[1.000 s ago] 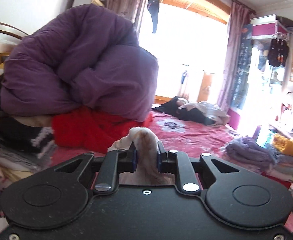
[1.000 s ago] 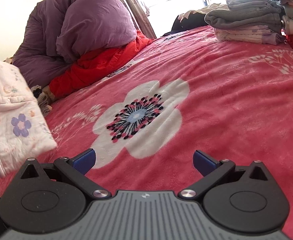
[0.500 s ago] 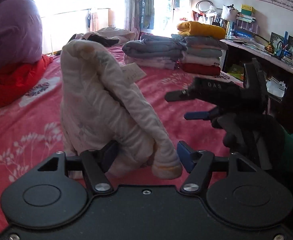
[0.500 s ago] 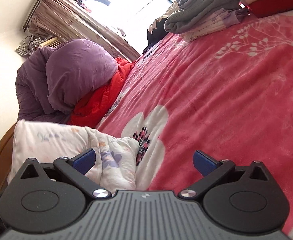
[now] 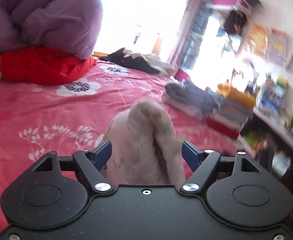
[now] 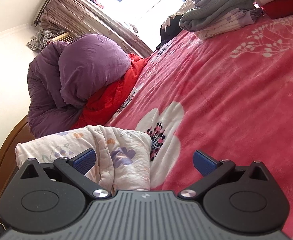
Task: Fold clothes
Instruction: 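Carry the white floral garment to the bed and lay it down with the left gripper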
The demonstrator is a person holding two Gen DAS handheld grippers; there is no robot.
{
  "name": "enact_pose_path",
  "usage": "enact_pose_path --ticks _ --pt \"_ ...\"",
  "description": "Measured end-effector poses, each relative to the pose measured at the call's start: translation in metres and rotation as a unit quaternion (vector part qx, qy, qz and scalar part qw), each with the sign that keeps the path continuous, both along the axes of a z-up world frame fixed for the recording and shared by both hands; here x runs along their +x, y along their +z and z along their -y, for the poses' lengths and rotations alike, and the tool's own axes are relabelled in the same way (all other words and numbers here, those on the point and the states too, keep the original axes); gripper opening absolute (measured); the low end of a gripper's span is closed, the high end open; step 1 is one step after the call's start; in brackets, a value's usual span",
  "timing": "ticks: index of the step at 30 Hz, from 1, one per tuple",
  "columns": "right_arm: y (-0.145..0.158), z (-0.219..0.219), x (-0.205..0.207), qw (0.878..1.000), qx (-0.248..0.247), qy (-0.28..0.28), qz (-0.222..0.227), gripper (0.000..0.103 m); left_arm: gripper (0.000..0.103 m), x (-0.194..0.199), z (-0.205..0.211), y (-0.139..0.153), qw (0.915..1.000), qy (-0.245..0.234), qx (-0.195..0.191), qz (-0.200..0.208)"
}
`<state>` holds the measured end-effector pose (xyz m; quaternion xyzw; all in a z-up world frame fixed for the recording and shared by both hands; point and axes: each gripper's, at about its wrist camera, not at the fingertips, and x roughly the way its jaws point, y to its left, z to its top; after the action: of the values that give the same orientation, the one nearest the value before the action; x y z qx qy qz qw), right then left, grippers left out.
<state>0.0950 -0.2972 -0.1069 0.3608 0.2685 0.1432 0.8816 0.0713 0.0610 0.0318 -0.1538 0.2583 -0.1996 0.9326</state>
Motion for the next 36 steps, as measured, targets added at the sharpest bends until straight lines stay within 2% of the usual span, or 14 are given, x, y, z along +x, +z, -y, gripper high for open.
enact_pose_path --ticks 4,5,6,8,11,14,18,19,20,24,27,31,33,36 --pt "0.0 -0.003 -0.004 1.0 -0.014 0.003 -0.001 0.103 0.086 0.034 0.012 -0.004 0.9987 0.014 -0.029 -0.039" --pt "0.001 -0.003 -0.005 1.0 -0.015 0.004 -0.001 0.103 0.069 0.039 0.019 -0.009 0.9987 0.016 -0.015 -0.047" --pt "0.001 -0.002 -0.006 1.0 -0.015 0.004 -0.001 0.103 0.025 0.044 0.026 -0.012 0.9984 0.017 0.0 -0.054" --pt "0.0 0.001 -0.009 1.0 -0.012 0.001 -0.004 0.103 0.024 0.047 0.04 -0.016 0.9975 0.024 0.044 -0.05" --pt "-0.001 0.007 -0.01 1.0 -0.004 -0.005 -0.01 0.103 0.02 0.047 0.061 0.007 0.9846 0.078 0.148 0.05" --pt "-0.003 0.01 -0.011 1.0 -0.002 -0.012 -0.014 0.103 0.02 0.048 0.061 0.036 0.9782 0.086 0.143 0.124" --pt "-0.002 0.015 -0.012 1.0 0.004 -0.021 -0.01 0.103 0.029 0.037 0.094 0.047 0.9538 0.016 0.232 0.19" --pt "-0.001 0.018 -0.012 1.0 0.007 -0.026 -0.008 0.103 0.038 0.038 0.101 0.038 0.9555 -0.035 0.24 0.168" --pt "0.0 0.02 -0.012 0.999 0.01 -0.031 -0.006 0.103 0.066 0.038 0.107 0.029 0.9542 -0.084 0.247 0.146" --pt "0.003 0.033 -0.012 0.998 0.027 -0.053 0.0 0.103 0.072 0.013 0.117 -0.011 0.9431 -0.134 0.276 0.128" --pt "0.008 0.043 -0.017 0.997 0.029 -0.064 0.012 0.103 0.072 0.008 0.095 -0.022 0.9639 -0.108 0.224 0.095" --pt "0.014 0.049 -0.02 0.997 0.024 -0.073 0.027 0.103 0.073 0.015 0.053 -0.03 0.9916 -0.009 0.126 0.028" --pt "0.017 0.045 -0.02 0.997 0.012 -0.067 0.033 0.103 0.074 0.025 0.03 -0.041 0.9948 0.053 0.084 -0.023" --pt "0.026 0.027 -0.022 0.997 -0.034 -0.039 0.057 0.103 0.074 0.037 0.002 -0.064 0.9871 0.123 0.011 -0.102"
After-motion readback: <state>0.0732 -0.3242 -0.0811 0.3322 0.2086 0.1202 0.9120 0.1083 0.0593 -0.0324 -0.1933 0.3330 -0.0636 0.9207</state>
